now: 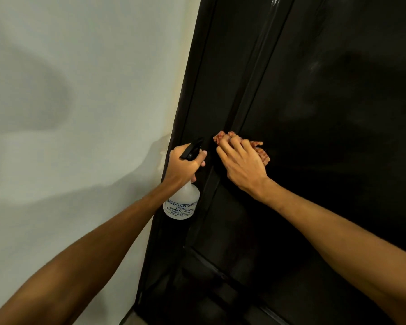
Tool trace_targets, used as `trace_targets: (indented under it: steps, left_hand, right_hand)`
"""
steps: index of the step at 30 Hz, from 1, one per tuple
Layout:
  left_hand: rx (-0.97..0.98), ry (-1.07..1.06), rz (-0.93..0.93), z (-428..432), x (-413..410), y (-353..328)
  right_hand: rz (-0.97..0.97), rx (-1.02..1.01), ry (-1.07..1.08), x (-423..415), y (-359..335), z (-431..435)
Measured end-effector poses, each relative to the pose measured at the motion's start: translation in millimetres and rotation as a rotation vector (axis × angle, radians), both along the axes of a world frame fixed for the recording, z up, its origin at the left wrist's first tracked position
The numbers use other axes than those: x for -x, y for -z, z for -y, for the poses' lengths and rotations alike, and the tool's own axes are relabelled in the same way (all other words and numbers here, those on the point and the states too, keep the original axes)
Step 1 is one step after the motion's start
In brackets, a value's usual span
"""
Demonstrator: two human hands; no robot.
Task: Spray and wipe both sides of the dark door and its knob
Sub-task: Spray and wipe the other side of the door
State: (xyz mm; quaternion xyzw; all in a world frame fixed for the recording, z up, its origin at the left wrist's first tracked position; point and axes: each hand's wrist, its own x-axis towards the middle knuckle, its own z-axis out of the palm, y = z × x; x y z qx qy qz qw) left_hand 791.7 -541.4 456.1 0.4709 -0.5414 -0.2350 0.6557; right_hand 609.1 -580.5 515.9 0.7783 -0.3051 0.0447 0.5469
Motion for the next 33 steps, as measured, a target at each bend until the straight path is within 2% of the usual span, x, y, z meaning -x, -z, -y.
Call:
trace_targets:
  steps: [9,19,23,33]
  left_hand:
    - [-0.105,0.008,-0.021,-12.9,-7.1,67.5]
    - [-0.093,0.034,-0.042,-11.0,-9.3,142.1]
    - [-0.145,0.023,-0.074,-8.0,-12.3,171.1]
    - [-0.194,-0.005,0.047,-0.1,-15.6,255.4]
  right_hand:
    - [-0.069,-0.128,0.097,0.1,96.8,-8.2]
    - [-0.127,-0.32,0.103,-4.4,196.0,-15.4]
    - [-0.19,-0.38,0.07,-8.2,230.2,-14.3]
    - [-0.301,-0.596,0.086,-18.9,307.9,-18.2]
